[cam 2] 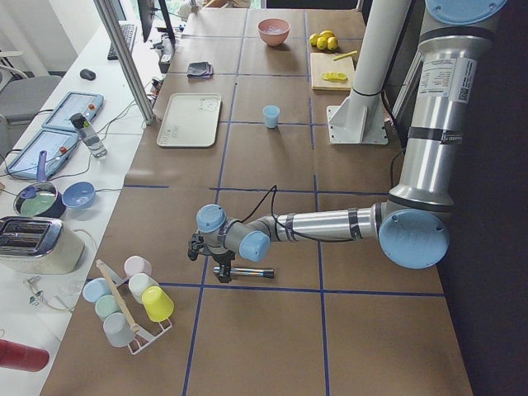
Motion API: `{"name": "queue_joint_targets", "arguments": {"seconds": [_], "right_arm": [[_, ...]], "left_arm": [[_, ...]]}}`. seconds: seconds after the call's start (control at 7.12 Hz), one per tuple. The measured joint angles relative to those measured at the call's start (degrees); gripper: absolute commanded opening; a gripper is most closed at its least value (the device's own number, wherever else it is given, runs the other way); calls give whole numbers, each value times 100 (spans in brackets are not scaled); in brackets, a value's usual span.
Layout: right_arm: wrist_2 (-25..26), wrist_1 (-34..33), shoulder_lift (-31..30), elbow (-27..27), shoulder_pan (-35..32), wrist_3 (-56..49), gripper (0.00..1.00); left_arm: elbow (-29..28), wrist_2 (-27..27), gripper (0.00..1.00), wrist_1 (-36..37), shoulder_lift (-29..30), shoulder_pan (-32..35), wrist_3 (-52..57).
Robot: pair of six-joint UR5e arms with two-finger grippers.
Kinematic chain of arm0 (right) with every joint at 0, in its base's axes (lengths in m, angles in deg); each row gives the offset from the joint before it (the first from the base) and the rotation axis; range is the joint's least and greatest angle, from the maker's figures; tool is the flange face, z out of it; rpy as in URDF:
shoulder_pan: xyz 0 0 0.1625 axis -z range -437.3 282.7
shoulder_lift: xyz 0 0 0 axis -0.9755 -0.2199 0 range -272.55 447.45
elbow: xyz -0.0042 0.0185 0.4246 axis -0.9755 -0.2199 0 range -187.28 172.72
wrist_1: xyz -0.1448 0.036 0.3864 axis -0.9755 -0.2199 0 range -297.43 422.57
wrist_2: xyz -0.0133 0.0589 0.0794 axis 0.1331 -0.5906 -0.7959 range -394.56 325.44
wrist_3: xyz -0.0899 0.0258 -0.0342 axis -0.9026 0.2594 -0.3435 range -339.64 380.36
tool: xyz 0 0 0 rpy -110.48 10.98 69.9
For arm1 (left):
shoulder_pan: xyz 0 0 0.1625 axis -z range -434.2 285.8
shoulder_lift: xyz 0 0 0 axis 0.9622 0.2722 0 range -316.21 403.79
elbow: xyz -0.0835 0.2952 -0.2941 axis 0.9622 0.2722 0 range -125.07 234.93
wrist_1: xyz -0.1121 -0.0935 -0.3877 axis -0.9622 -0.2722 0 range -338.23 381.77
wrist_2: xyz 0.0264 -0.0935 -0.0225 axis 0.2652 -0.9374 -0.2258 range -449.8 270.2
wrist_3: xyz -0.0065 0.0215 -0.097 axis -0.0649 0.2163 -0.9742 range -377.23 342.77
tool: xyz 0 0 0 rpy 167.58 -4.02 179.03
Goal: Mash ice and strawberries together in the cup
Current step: 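Grasp the steel muddler with the black tip in the left gripper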
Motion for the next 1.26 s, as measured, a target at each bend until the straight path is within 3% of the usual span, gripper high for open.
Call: {"name": "queue_joint_targets", "arguments": {"seconds": [0.56, 0.84, 0.98, 1.12, 1.26], "right_arm": [[-2, 0, 0, 8, 0, 4, 100], [-2, 0, 0, 10, 0, 6, 100], [-2, 0, -3, 10, -2, 3, 100], [-4, 0, -6, 10, -15, 1, 100], [-6, -3, -14, 26, -33, 2, 100]], "left_arm": [[-68, 0, 76, 0, 12, -8, 9], [-80, 0, 67, 0, 14, -62, 2], [-83, 0, 42, 0, 14, -86, -4], [-84, 0, 8, 0, 14, -98, -6], [-84, -7, 0, -1, 17, -102, 2]]}}
